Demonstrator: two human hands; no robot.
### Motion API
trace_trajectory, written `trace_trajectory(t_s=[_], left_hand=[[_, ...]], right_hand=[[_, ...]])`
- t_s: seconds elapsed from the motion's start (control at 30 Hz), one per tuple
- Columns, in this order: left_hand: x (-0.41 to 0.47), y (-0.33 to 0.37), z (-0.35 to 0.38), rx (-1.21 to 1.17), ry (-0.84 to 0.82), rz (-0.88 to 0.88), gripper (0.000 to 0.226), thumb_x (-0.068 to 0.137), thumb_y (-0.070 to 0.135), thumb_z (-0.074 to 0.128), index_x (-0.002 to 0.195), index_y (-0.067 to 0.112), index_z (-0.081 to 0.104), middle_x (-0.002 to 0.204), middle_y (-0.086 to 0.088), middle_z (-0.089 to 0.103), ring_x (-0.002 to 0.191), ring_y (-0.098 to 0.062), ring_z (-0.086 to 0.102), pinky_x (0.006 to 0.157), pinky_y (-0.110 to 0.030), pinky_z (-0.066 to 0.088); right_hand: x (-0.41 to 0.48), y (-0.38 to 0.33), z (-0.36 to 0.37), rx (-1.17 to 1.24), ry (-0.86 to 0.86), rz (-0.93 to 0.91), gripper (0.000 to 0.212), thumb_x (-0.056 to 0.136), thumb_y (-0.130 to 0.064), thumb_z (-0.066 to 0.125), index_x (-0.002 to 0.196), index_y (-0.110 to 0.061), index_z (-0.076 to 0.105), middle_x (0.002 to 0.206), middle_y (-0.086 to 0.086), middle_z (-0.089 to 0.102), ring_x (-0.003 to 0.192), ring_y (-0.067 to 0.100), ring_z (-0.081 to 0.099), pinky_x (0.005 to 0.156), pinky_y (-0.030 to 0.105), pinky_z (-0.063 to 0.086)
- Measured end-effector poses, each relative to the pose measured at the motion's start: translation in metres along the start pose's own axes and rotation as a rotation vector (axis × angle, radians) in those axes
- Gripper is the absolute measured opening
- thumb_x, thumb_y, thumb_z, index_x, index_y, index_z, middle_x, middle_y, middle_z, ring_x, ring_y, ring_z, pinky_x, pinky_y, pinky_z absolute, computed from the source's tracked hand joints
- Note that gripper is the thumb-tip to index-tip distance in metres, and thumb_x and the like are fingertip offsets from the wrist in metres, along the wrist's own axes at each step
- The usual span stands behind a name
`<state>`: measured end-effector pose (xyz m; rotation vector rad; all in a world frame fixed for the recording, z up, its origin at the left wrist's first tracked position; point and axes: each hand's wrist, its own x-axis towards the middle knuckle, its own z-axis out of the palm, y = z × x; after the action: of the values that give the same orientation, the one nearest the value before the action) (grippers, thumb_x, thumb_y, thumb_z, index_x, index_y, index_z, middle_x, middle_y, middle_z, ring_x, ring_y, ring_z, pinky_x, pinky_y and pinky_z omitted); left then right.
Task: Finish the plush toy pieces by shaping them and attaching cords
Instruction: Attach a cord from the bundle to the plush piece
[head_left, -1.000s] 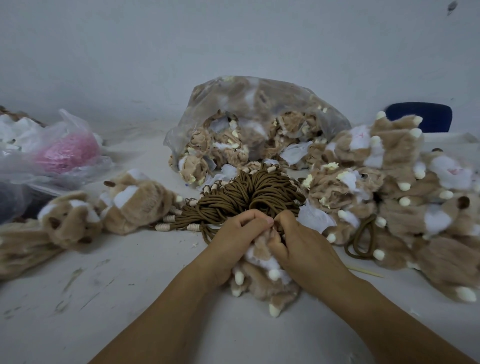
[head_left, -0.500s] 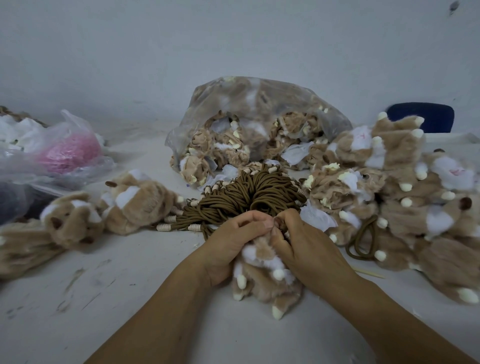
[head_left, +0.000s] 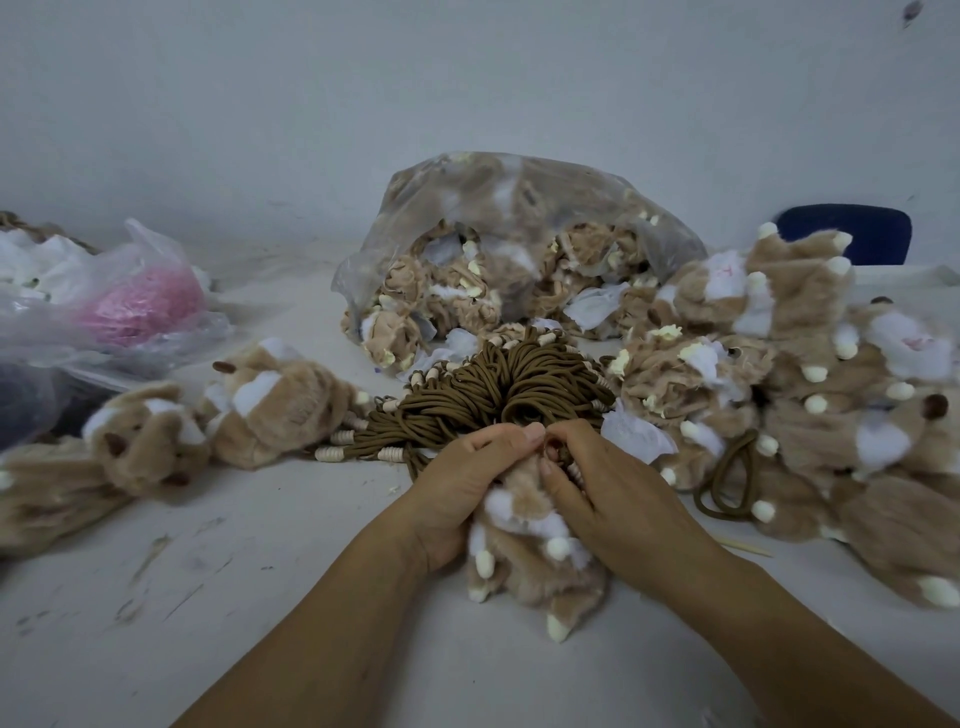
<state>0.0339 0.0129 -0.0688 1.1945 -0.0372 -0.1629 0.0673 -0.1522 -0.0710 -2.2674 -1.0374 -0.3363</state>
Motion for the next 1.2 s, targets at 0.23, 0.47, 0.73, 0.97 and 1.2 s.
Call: trace_trajectory(t_s=[0.23, 0.47, 0.73, 0.97, 1.2], left_hand=[[0.0, 0.0, 0.002, 0.029, 0.021, 0.026, 0.023, 0.067, 0.031, 0.083, 0.079, 0.015, 0.072, 0.076, -0.01, 0.07, 0.066, -0.019, 0.068, 0.062, -0.028, 0.057], [0.001, 0.001, -0.002, 0.138, 0.0, 0.023, 0.026, 0.076, 0.038, 0.08, 0.092, 0.019, 0.073, 0.09, -0.011, 0.07, 0.083, -0.022, 0.068, 0.074, -0.032, 0.056], [-0.008, 0.002, -0.009, 0.548, -0.09, 0.008, 0.011, 0.092, 0.032, 0.065, 0.097, 0.031, 0.076, 0.088, 0.002, 0.076, 0.074, -0.009, 0.071, 0.065, -0.019, 0.055], [0.004, -0.007, -0.001, 1.084, 0.23, 0.617, 0.025, 0.091, 0.023, 0.057, 0.078, 0.044, 0.061, 0.076, 0.025, 0.056, 0.067, 0.007, 0.052, 0.06, -0.008, 0.034], [0.01, -0.012, 0.014, 1.433, 0.424, 0.939, 0.035, 0.088, 0.026, 0.05, 0.114, 0.02, 0.073, 0.074, 0.007, 0.055, 0.06, -0.012, 0.05, 0.053, -0.023, 0.036]], right_hand=[[0.0, 0.0, 0.003, 0.087, -0.013, 0.054, 0.024, 0.099, -0.035, 0.038, 0.122, -0.03, 0.045, 0.094, -0.017, 0.056, 0.085, 0.0, 0.053, 0.074, 0.032, 0.047], [0.001, 0.007, 0.005, 0.209, 0.017, 0.109, 0.031, 0.098, -0.036, 0.035, 0.127, -0.035, 0.044, 0.107, -0.03, 0.052, 0.103, -0.013, 0.048, 0.081, 0.009, 0.04], [0.002, 0.017, -0.004, 0.157, 0.089, 0.165, 0.029, 0.097, -0.038, 0.037, 0.125, -0.038, 0.043, 0.092, -0.028, 0.051, 0.091, -0.021, 0.046, 0.068, 0.0, 0.034], [0.004, 0.01, -0.012, 0.119, 0.179, 0.174, 0.031, 0.099, -0.028, 0.04, 0.129, -0.024, 0.047, 0.104, -0.016, 0.055, 0.09, 0.001, 0.051, 0.078, 0.029, 0.042], [0.007, 0.005, -0.007, 0.127, 0.192, 0.17, 0.026, 0.098, -0.023, 0.043, 0.123, -0.021, 0.051, 0.088, -0.025, 0.049, 0.089, -0.027, 0.042, 0.073, -0.001, 0.033]])
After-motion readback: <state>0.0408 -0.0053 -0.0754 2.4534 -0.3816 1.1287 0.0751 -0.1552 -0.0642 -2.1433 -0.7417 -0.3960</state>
